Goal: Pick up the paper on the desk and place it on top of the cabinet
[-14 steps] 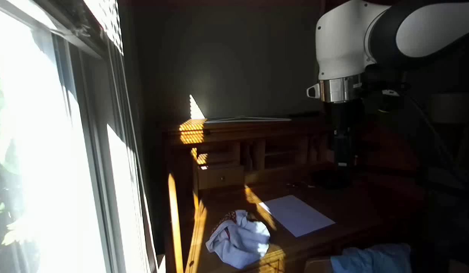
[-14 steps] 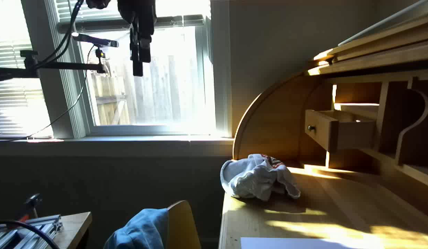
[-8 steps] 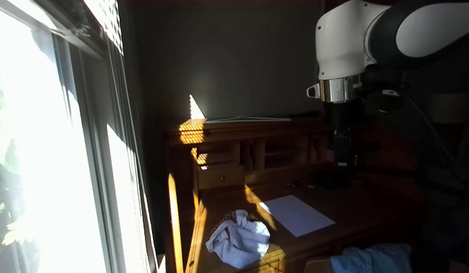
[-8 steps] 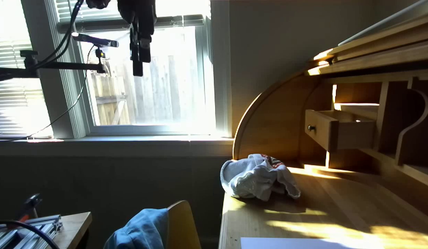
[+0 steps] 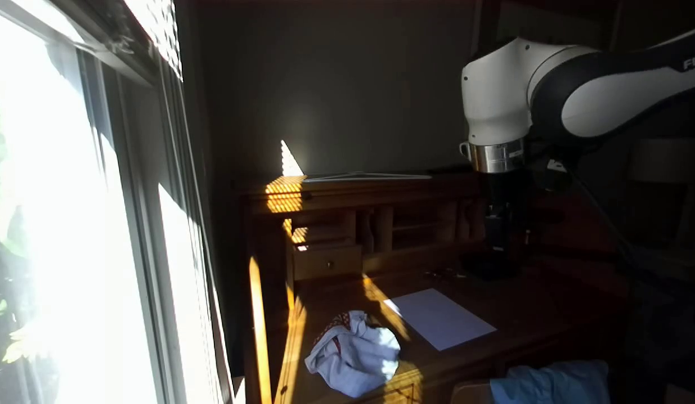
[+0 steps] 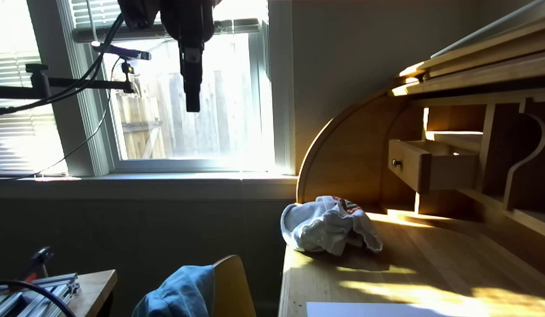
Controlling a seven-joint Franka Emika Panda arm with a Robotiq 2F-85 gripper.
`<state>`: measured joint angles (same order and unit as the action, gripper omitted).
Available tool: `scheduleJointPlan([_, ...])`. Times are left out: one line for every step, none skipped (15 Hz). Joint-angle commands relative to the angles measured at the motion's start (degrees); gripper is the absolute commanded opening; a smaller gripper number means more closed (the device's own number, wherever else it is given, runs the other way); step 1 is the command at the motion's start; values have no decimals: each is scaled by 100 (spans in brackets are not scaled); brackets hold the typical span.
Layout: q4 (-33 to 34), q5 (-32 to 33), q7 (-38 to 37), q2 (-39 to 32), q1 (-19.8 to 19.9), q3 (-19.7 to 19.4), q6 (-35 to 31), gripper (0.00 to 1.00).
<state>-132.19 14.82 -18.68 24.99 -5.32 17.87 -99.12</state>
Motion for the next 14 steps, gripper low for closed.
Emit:
scheduleJointPlan([-140,333,-471,-256,213,-230,-71,100])
scheduleJointPlan([-144,314,-565,-331,257,-295,-58,100])
scheduleJointPlan([-139,230,-617,-428,288,-384,-129,100])
scheduleJointPlan([-126,244,-728,-529,330,-432,-170,100])
scheduleJointPlan([-146,387,-986,-629,396,-432,-307,100])
scheduleJointPlan([-162,518,-1280,-698,457,-430,-444,100])
scheduleJointPlan([-169,647,-1588,-809,511,-426,-592,100])
scheduleJointPlan([-201,751,-1885,-900,545,-426,-806,100])
scheduleJointPlan([-262,1030,-2255,-973,582,-398,-1080,100])
scheduleJointPlan([-275,1222,-2542,-1066,590,-405,-1227,100])
scheduleJointPlan([-278,1366,-2755,-1180,575,-427,-1327,100])
scheduleJointPlan([-315,1527,-2952,-1260,555,-443,-1440,100])
scheduleJointPlan([-341,1650,-3116,-1342,532,-463,-1525,100])
scheduleJointPlan([-381,1683,-3211,-1401,497,-501,-1680,100])
